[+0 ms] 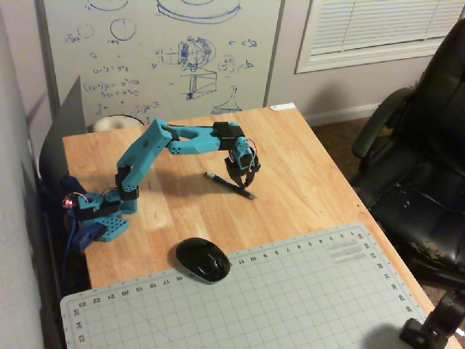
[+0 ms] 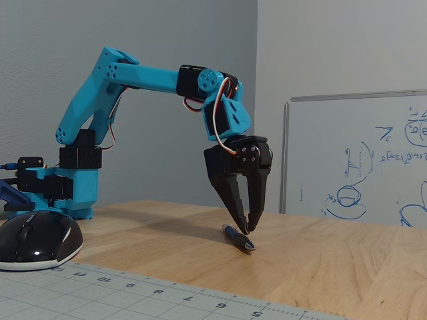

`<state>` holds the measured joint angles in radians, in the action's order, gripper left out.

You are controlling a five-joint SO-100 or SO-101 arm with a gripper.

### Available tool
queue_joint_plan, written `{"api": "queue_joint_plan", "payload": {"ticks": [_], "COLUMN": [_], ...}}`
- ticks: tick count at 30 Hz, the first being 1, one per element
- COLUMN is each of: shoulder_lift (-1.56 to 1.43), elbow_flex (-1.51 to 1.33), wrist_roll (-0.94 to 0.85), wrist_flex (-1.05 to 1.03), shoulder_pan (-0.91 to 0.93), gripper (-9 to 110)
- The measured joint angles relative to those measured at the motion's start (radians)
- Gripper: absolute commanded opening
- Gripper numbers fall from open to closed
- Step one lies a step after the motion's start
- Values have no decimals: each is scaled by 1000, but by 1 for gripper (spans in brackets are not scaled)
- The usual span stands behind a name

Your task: Touch the pen.

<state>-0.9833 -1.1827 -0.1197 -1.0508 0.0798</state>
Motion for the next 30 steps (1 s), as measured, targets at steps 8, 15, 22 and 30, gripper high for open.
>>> {"api": "queue_joint_plan", "payload": {"ticks": [8, 15, 22, 30], "shoulder_lift": [0, 0, 0, 0], "elbow_flex": [0, 0, 0, 0], "wrist_roll": [0, 0, 0, 0], "wrist_flex": [0, 0, 0, 0], "shoulder_pan": [0, 0, 0, 15], "gripper": [1, 1, 1, 1]}}
